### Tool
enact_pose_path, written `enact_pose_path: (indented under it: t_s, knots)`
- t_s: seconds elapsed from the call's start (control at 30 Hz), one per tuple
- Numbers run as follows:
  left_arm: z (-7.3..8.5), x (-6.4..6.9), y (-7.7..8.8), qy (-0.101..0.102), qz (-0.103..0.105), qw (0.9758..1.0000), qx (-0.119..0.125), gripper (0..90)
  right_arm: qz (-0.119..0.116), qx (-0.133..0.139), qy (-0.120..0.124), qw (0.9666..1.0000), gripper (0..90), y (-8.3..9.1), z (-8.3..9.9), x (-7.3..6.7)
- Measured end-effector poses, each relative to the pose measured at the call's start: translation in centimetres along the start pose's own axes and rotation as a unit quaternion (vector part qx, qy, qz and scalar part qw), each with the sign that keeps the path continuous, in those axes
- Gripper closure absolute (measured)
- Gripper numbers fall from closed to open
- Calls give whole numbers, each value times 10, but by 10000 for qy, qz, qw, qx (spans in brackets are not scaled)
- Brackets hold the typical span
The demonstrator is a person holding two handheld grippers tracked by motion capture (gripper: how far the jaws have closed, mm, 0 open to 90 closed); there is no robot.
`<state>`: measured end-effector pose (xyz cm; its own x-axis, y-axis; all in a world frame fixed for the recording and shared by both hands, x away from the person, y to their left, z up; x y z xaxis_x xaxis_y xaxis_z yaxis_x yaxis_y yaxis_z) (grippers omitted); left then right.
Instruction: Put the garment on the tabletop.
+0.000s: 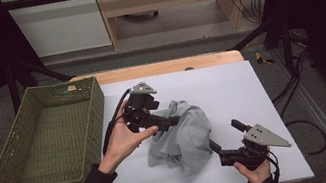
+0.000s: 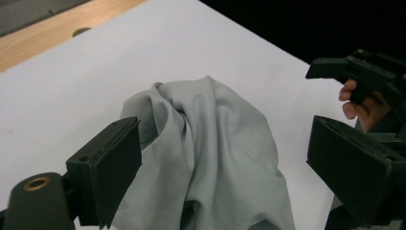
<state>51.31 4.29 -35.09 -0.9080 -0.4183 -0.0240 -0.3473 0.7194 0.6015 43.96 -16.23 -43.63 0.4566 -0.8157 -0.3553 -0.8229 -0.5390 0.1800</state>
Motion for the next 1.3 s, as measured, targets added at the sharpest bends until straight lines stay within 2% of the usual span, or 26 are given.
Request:
enact_pose_path:
  t_s: [0.07,0.1,0.13,0.17,0.33,0.37,0.47,0.5,0.57,0.6,0.67,0.93,0.97,1.0,1.03,1.3]
  knots:
    - [1,0,2,-2,-16,10000,50,104,14,-19,-5,10000,2,1,0,0]
    - [6,-2,7,23,-96,9996,248,105,8,-6,-16,10000,2,1,-1,0]
    - [6,-2,7,23,-96,9996,248,102,11,-6,-34,10000,2,1,-1,0]
    - [12,-4,11,52,-185,9990,396,99,12,0,-38,10000,2,1,-1,1]
    - [25,-6,17,44,-311,9975,635,91,1,-2,-65,10000,2,1,-1,1]
    - [32,-7,20,78,-352,9963,784,92,14,-9,-67,10000,2,1,-1,1]
    - [42,-7,23,84,-419,9944,962,90,27,-7,-64,10000,2,1,-1,2]
    - [42,-7,23,84,-419,9944,962,89,15,-7,-65,10000,2,1,-1,2]
    - [55,-7,27,79,-485,9931,1061,85,18,-7,-64,10000,2,2,-1,2]
    - [55,-7,27,79,-485,9931,1061,84,18,-7,-64,10000,2,2,-1,2]
    - [66,-6,32,91,-553,9919,1138,80,19,0,-46,10000,2,2,-2,2]
    - [84,3,47,69,-666,9904,1213,51,15,-12,-75,10000,2,3,-2,2]
    - [85,6,50,32,-729,9897,1235,51,15,-12,-75,10000,2,3,-2,2]
    - [89,10,54,-15,-900,9873,1307,46,14,7,-48,10000,2,3,-2,2]
    - [92,11,57,-47,-994,9860,1340,44,13,2,-49,10000,2,3,-2,2]
    - [110,13,68,81,-1096,9829,1476,45,8,0,-52,10000,2,4,-3,2]
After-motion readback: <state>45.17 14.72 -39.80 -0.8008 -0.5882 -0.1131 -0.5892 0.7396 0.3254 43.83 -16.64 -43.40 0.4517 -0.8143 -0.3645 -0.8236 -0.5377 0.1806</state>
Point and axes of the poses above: each handheld gripper's, and its own axes: y roughly backward along the jaws, z roughly out of its underside, x roughly to its right, the point moved 7 cm from there along -y, roughly forward along the jaws, and after that the axes turned 14 degrees about -y, right-handed, at the moved point
